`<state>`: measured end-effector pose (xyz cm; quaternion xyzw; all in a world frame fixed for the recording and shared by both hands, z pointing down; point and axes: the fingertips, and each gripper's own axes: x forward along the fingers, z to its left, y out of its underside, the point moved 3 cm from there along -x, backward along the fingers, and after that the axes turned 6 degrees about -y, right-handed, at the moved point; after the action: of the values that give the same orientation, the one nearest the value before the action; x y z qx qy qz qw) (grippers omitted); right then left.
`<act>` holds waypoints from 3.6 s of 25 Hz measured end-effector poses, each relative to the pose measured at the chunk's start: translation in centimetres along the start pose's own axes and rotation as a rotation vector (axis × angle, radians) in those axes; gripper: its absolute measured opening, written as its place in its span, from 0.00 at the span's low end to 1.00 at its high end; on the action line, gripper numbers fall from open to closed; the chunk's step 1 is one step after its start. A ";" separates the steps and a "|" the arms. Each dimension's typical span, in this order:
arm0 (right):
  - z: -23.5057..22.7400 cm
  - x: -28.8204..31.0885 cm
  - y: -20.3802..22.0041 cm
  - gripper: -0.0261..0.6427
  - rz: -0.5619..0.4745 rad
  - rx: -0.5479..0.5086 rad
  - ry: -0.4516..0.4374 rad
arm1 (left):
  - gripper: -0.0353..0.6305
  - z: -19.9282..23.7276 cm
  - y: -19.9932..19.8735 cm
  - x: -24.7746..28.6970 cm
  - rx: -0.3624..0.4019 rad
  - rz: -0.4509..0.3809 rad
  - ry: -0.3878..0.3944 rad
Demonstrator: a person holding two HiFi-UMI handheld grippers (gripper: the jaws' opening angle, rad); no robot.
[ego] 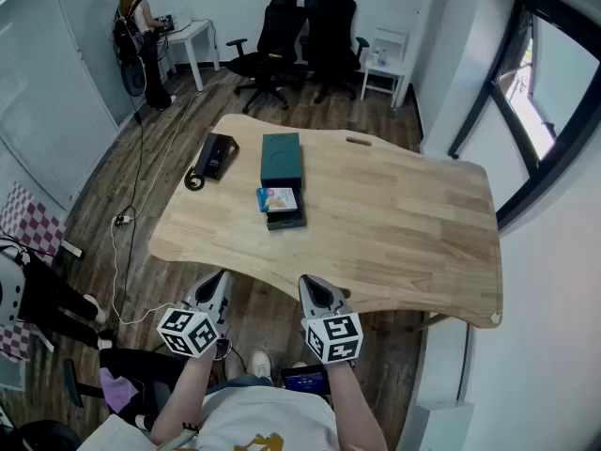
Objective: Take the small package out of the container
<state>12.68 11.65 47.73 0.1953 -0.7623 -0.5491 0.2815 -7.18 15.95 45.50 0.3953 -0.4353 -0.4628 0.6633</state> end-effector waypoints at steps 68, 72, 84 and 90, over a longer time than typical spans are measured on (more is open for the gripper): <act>-15.1 23.1 -4.1 0.04 0.083 0.081 0.232 | 0.05 16.7 -5.0 29.7 -0.031 0.137 0.146; -15.3 23.2 -3.6 0.04 0.096 0.075 0.223 | 0.05 16.5 -4.2 29.8 -0.047 0.156 0.151; -15.6 23.7 -2.5 0.04 0.121 0.112 0.174 | 0.05 16.2 -0.4 30.4 -0.066 0.285 0.143; -17.1 23.6 -1.1 0.04 0.139 0.125 0.201 | 0.05 15.9 1.6 31.2 -0.096 0.345 0.159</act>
<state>5.62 -15.46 55.83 0.2133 -0.7745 -0.4575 0.3811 -15.71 -15.46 58.51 0.3180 -0.4202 -0.3300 0.7832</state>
